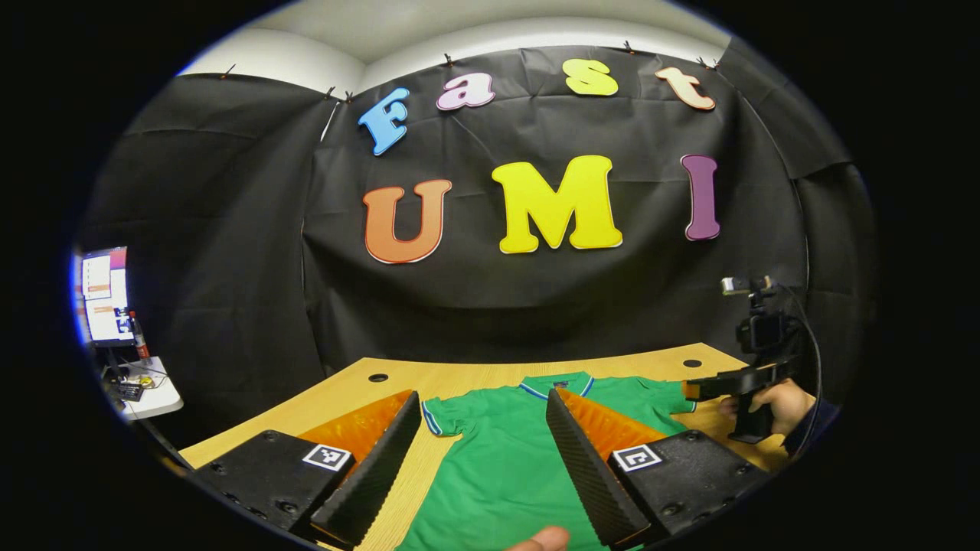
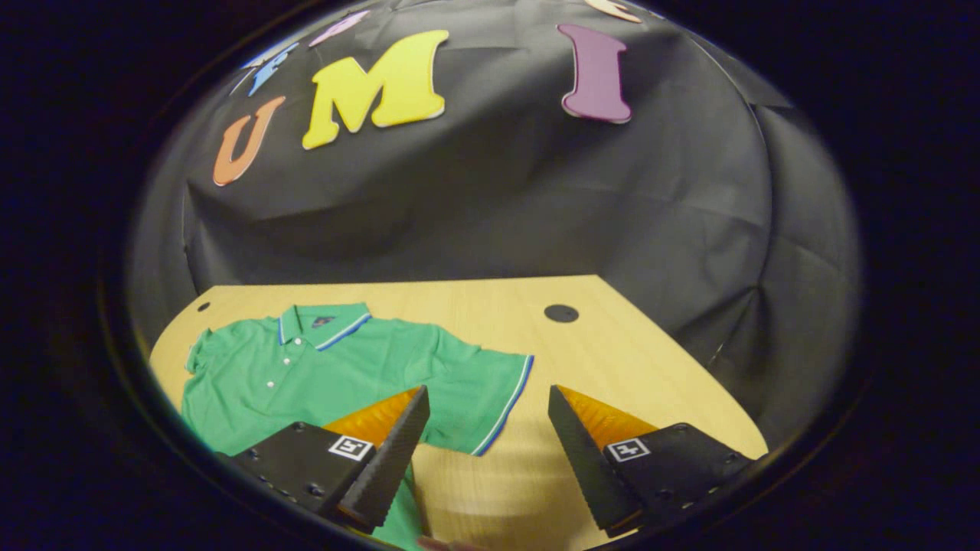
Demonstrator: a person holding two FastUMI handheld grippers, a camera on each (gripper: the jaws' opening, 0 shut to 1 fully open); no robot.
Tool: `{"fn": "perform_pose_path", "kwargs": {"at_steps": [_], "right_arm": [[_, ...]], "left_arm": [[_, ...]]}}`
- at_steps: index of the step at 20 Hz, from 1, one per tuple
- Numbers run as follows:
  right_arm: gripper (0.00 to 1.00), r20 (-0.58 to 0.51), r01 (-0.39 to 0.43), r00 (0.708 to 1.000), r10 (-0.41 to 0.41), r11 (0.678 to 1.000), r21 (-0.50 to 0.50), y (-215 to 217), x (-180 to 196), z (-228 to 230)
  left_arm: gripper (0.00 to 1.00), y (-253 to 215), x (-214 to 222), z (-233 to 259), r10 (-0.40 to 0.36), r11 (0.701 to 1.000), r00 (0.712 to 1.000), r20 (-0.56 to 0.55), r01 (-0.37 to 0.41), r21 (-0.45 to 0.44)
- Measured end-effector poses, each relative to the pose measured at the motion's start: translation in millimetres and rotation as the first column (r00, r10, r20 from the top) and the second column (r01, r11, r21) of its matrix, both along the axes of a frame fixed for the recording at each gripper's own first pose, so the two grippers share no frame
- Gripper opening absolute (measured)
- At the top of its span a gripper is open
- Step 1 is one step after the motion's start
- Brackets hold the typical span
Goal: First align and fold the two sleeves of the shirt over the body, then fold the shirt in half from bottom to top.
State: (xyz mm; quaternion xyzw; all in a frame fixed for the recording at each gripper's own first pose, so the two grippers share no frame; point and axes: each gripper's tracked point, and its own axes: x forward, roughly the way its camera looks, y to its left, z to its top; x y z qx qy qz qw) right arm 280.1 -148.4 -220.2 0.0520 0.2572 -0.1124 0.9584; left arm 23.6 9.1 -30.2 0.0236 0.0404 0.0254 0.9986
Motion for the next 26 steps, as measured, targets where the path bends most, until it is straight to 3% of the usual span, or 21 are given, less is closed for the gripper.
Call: {"fn": "perform_pose_path", "kwargs": {"at_steps": [4, 6, 8, 9, 12, 13, 14, 17, 21, 26], "right_arm": [[0.94, -0.064, -0.016, 0.998, 0.011, 0.996, -0.082, -4.4, 23.5, -27.6], [0.87, -0.078, 0.014, 0.997, -0.015, 1.000, -0.018, -6.1, 29.3, -31.5], [0.67, -0.096, 0.061, 0.994, -0.051, 0.993, 0.104, -9.1, 32.5, -33.5], [0.56, -0.085, 0.094, 0.993, -0.085, 0.989, 0.111, -20.0, 37.1, -36.5], [0.24, -0.089, 0.055, 0.995, -0.042, 0.987, 0.154, -12.7, 42.9, -35.4], [0.07, -0.101, 0.044, 0.995, -0.029, 0.989, 0.143, -9.9, 42.5, -34.6], [0.03, -0.113, 0.016, 0.994, -0.006, 0.996, 0.092, -11.1, 42.3, -34.9], [0.03, -0.083, -0.034, 0.996, 0.031, 0.999, -0.036, -8.7, 43.6, -7.3], [0.03, 0.005, -0.066, 0.998, 0.067, 0.993, -0.096, 20.6, 55.4, 30.1], [0.03, 0.066, -0.163, 0.982, 0.178, 0.968, -0.189, 71.4, 59.0, 56.1]], "left_arm": [[1.00, 10.1, 3.8, -3.5, 0.022, 1.000, 1.000, -0.014, -0.022, 0.000], [1.00, 13.9, 7.2, -4.5, 0.028, 1.000, 1.000, -0.014, -0.028, -0.003], [1.00, 18.7, 8.1, -7.2, 0.035, 0.999, 0.999, -0.022, -0.035, -0.013], [1.00, 20.8, 9.8, -9.3, 0.039, 0.999, 0.999, -0.029, -0.040, -0.017], [1.00, 24.2, 10.5, -10.0, 0.045, 0.999, 0.998, -0.037, -0.046, -0.021], [1.00, 23.5, 10.3, -8.5, 0.046, 0.999, 0.998, -0.033, -0.046, -0.019], [1.00, 24.8, 9.4, -7.7, 0.049, 0.999, 0.998, -0.030, -0.050, -0.016], [1.00, 30.7, 8.6, -5.0, 0.064, 0.998, 0.998, -0.020, -0.064, -0.001], [1.00, 36.2, 8.3, -4.6, 0.076, 0.997, 0.997, -0.017, -0.076, 0.003], [1.00, 38.6, 6.6, -1.7, 0.075, 0.997, 0.997, -0.012, -0.075, 0.010]]}}
